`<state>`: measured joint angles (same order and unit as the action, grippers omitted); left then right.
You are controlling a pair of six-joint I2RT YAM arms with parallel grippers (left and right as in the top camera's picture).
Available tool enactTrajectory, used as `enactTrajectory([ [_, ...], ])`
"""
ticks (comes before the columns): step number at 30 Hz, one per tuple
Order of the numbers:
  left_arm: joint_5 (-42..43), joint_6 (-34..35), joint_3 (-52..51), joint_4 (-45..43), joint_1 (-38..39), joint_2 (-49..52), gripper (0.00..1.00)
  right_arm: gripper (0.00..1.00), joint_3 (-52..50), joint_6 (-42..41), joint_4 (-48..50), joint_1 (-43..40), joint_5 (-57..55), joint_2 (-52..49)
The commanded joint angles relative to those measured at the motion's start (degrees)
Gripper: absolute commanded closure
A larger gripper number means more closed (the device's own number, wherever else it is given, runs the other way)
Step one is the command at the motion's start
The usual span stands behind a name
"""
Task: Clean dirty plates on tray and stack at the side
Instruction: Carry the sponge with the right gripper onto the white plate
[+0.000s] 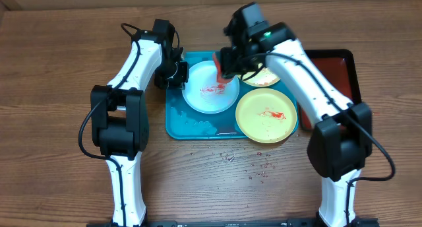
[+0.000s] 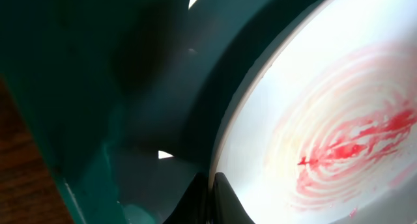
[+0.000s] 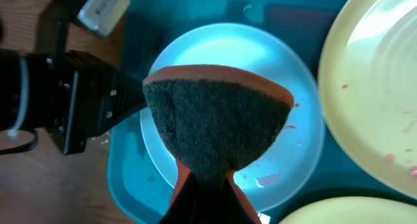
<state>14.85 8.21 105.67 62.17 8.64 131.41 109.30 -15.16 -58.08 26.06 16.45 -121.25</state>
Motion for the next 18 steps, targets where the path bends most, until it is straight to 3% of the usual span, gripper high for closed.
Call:
enactTrajectory([
  [1, 2.2, -2.1, -0.5, 0.5, -0.1, 0.5, 0.96, 0.96, -0.6, -4.7, 0.9, 1.4, -6.0, -3.1],
  [18, -3.4, -2.4, -0.5, 2.1, -1.7, 0.5, 0.96, 0.96, -0.6, -6.9, 2.4, 2.6, -7.3, -14.7],
])
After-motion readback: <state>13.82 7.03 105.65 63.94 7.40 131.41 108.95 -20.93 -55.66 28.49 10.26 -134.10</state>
